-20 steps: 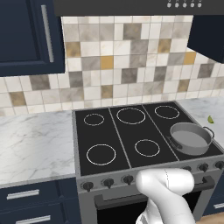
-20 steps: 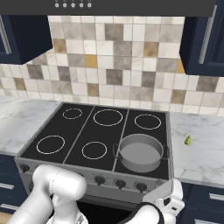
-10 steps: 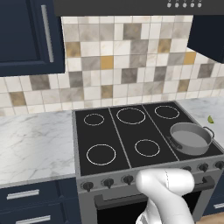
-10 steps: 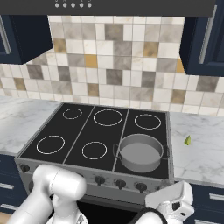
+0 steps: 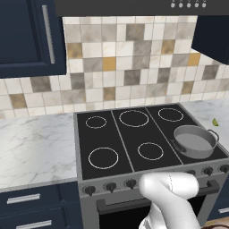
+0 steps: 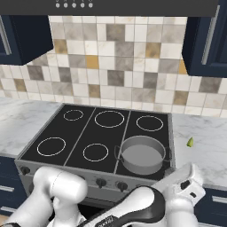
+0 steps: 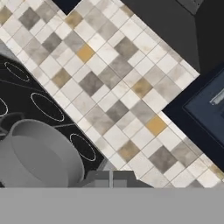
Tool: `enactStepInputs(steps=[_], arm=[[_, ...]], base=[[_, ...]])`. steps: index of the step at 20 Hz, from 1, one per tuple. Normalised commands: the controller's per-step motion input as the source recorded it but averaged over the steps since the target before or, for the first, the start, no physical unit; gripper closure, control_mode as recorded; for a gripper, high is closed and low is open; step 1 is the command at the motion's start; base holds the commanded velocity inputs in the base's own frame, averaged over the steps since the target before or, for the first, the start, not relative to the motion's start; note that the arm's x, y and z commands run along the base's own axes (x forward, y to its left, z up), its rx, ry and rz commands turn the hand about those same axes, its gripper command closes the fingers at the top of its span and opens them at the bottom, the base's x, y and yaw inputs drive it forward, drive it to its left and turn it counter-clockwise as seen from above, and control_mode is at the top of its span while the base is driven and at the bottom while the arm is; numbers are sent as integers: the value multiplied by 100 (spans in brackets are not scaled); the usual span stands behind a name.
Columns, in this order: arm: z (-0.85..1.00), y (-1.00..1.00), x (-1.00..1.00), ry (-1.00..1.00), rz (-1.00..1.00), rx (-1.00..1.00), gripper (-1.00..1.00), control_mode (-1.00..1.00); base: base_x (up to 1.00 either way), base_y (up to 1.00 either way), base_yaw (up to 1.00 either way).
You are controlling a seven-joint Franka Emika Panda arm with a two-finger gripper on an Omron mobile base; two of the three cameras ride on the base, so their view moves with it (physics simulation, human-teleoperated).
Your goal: Turn on the burner for the pot on the stove. Wait thirty seconds for the pot to heat up. Then add the lemon wedge to the pot.
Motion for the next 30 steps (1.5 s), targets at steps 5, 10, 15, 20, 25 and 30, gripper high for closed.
enactStepInputs(steps=[5, 10, 15, 20, 25, 30], arm=[[51, 0, 1, 40, 4, -9, -100, -100], [26, -3, 0, 31, -16, -4, -100, -100], [1, -26, 0, 21, -19, 13, -100, -100], [39, -33, -1, 22, -18, 24, -100, -100], [20, -4, -5, 4, -38, 18, -100, -100], [0, -3, 0, 8, -42, 14, -100, -100]], base=[[0, 0, 0], [0, 0, 0], [0, 0, 0], [0, 0, 0], [0, 0, 0], [0, 0, 0]])
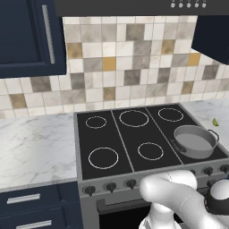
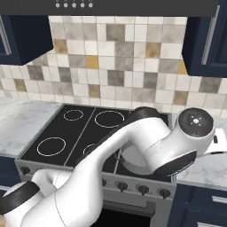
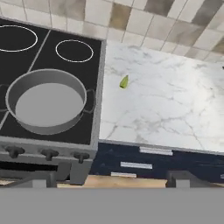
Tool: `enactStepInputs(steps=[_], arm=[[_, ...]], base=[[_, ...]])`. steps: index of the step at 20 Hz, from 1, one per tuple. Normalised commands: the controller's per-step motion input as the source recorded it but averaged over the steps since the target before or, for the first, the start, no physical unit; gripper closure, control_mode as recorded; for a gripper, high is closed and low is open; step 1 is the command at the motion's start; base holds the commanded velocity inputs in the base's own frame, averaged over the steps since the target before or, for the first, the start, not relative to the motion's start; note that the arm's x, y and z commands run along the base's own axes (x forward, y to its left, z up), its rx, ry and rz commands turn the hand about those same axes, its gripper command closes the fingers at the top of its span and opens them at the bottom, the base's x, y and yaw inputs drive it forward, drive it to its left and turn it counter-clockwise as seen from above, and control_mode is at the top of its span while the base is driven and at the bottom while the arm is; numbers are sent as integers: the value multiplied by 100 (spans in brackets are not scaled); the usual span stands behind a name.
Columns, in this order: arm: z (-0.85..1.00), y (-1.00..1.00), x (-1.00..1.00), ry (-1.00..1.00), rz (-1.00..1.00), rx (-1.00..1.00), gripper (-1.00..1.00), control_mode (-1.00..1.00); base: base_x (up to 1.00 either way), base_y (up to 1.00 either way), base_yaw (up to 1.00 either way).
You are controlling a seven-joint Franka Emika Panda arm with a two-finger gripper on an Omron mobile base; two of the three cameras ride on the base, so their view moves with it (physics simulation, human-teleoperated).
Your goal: Turn on the burner for the pot on the stove. Wait thirty seconds for the pot to heat up. Then add the lemon wedge to the pot.
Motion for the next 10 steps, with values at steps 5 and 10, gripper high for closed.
enactStepInputs(steps=[5, 10], arm=[[-9, 0, 0, 2, -39, 25, -100, -100], [-21, -28, 0, -1, -4, 26, -100, -100]], base=[[0, 0, 0], [0, 0, 0]])
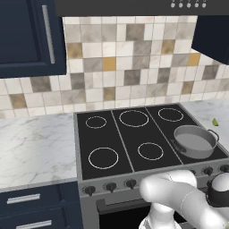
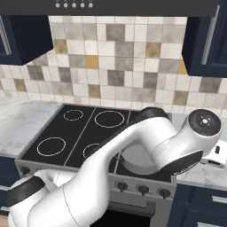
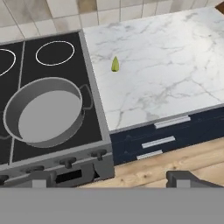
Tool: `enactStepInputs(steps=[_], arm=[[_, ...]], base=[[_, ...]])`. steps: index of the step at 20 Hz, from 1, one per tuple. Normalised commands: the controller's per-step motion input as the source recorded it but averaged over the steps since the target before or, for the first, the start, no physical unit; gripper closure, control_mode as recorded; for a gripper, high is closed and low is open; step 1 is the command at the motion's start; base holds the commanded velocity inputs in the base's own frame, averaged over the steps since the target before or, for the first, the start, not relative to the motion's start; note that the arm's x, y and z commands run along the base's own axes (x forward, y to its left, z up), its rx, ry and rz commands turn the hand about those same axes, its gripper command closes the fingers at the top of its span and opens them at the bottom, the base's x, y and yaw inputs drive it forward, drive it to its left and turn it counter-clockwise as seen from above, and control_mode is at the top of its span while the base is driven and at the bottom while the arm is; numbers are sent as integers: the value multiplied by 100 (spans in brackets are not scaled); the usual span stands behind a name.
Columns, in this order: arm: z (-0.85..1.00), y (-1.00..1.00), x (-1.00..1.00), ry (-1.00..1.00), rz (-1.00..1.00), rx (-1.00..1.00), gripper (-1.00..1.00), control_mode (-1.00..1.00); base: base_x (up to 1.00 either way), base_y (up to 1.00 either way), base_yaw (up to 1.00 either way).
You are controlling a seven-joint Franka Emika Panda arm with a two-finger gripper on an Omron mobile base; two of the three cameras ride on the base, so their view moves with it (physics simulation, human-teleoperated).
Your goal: Turn on the burner for the pot on the stove. Wait thirty seconds for the pot to heat up. Then add the lemon wedge to the pot.
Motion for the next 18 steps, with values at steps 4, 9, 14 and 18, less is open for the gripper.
enactStepInputs(steps=[4, 9, 14, 18], arm=[[-9, -13, 12, 0, 0, 5, -100, -100], [-7, -3, 31, 0, 0, 0, -100, -100], [-25, 0, 42, -1, 0, 0, -100, -100], [-31, 0, 49, 0, -1, 0, -100, -100]], base=[[0, 0, 0], [0, 0, 0], [0, 0, 0], [0, 0, 0]])
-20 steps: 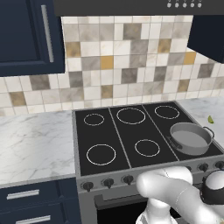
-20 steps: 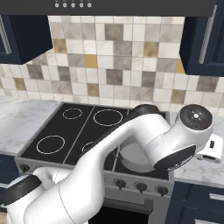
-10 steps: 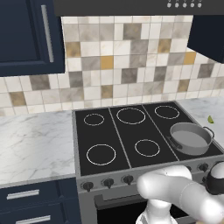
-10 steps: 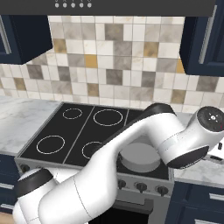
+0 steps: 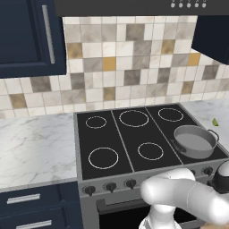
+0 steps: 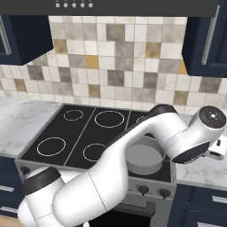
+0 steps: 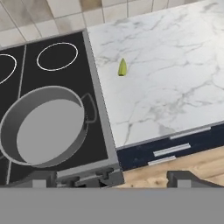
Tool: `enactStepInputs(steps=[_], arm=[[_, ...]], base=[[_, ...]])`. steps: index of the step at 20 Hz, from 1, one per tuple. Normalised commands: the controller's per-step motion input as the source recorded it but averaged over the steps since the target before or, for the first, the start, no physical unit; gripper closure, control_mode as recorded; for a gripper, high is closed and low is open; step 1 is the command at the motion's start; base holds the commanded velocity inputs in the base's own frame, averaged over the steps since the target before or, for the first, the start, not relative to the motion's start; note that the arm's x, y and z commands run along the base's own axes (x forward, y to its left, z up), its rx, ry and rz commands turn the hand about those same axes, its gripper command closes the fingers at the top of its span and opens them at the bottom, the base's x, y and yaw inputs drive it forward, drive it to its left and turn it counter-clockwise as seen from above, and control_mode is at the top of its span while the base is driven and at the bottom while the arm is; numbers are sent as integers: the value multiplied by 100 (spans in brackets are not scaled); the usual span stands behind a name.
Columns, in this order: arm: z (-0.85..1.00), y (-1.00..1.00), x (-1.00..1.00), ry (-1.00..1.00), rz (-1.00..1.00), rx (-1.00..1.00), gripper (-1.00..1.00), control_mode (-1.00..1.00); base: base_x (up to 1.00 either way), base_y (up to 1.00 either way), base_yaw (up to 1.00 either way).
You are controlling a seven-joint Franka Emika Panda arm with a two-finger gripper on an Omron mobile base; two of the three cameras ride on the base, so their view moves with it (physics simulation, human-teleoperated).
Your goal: Turn on the burner for the pot on the stove. Wait thirty seconds for the pot to heat up. Then add the lemon wedge to the pot.
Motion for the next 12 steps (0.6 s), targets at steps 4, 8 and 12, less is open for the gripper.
enactStepInputs(steps=[4, 8, 12], arm=[[-30, -6, 46, 0, -5, 0, -100, -100], [-24, -18, 44, 2, -7, 0, -100, -100], [-23, -19, 44, 7, -9, 0, -100, -100]], base=[[0, 0, 0], [0, 0, 0], [0, 0, 0]])
